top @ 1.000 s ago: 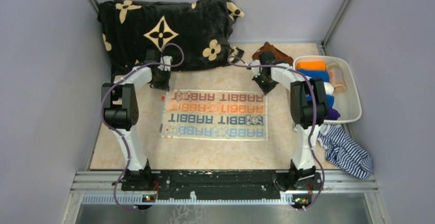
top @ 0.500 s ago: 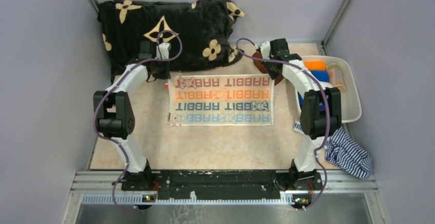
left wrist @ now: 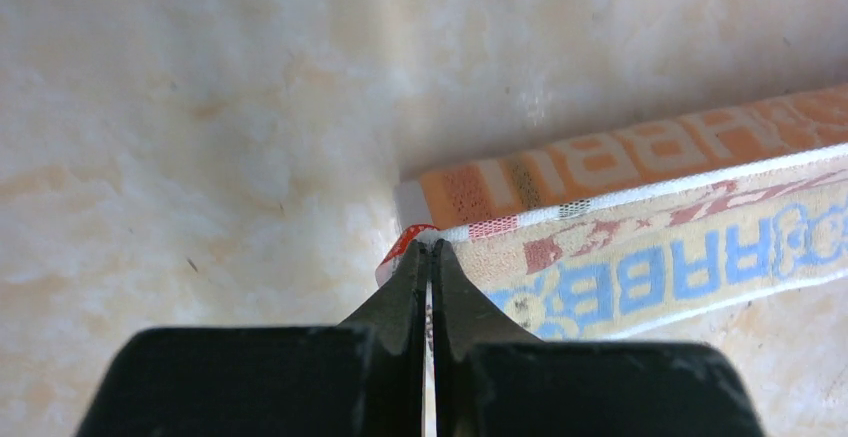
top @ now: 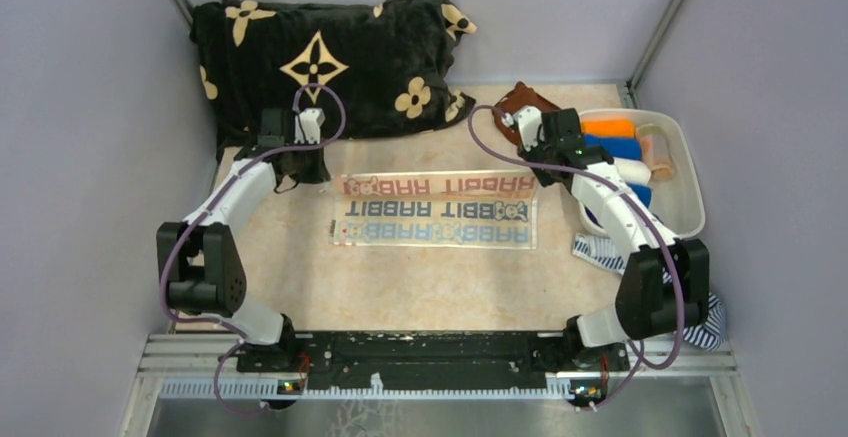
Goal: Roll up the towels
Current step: Fold the towel at the center of the board.
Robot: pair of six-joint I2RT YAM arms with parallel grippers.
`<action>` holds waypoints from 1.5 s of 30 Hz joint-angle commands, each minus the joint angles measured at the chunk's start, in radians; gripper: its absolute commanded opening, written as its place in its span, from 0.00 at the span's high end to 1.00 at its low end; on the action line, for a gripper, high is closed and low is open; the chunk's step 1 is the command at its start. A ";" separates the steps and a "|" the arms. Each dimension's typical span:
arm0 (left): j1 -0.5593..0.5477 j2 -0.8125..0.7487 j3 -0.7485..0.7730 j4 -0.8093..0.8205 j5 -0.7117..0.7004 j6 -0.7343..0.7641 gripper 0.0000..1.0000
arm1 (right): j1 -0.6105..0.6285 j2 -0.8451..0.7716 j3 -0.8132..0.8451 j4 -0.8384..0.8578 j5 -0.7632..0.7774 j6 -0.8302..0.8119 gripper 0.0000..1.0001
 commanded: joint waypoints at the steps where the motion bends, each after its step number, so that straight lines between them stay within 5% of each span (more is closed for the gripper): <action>1: 0.012 -0.066 -0.081 -0.016 -0.032 -0.044 1.00 | 0.029 -0.069 -0.070 0.012 0.028 0.019 1.00; 28: 0.012 -0.094 -0.253 -0.083 -0.037 -0.201 0.99 | 0.100 0.053 -0.215 -0.028 0.123 0.116 1.00; 45: 0.012 -0.250 -0.294 -0.097 -0.032 -0.290 0.99 | 0.111 -0.058 -0.206 -0.033 0.144 0.123 1.00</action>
